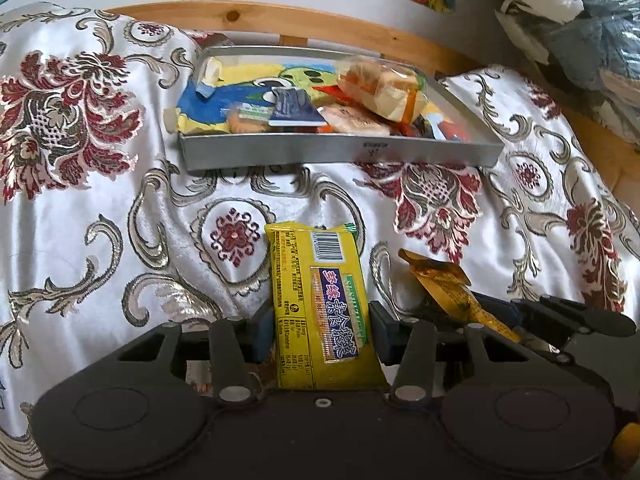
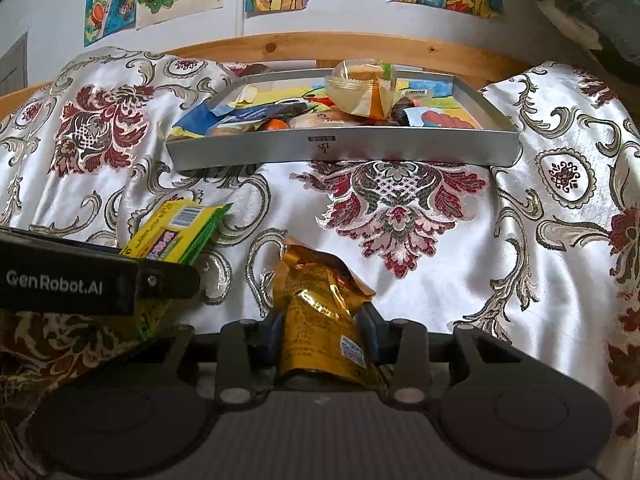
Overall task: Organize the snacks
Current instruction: 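Carry the yellow packet with the left tool to the tray while the right tool carries the gold packet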
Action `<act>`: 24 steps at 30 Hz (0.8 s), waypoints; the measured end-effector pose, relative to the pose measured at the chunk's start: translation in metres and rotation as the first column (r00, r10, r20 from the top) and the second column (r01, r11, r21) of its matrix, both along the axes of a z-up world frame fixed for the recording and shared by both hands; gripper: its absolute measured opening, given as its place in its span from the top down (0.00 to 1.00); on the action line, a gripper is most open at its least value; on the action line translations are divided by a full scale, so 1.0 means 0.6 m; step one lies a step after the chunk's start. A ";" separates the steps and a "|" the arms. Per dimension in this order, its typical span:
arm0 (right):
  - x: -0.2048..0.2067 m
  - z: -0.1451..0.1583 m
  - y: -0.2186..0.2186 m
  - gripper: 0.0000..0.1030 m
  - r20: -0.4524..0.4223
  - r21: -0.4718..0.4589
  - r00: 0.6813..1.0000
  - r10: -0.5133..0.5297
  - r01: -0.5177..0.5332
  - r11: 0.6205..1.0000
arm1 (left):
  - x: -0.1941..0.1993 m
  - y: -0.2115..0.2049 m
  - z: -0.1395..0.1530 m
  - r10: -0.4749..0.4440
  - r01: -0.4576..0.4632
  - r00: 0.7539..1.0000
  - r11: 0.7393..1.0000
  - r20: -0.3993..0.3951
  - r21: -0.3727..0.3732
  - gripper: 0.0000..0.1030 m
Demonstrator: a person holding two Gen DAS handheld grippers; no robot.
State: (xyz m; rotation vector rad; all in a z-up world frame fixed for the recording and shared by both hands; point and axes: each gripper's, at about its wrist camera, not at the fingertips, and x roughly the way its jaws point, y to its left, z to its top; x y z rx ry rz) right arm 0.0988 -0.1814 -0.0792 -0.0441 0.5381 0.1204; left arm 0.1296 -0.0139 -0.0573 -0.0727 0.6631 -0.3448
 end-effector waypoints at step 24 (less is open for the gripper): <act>-0.003 0.020 -0.002 0.74 0.047 0.012 0.998 -0.030 0.029 0.999 | 0.005 0.014 0.036 0.062 -0.059 0.997 0.996 0.053 -0.064 0.52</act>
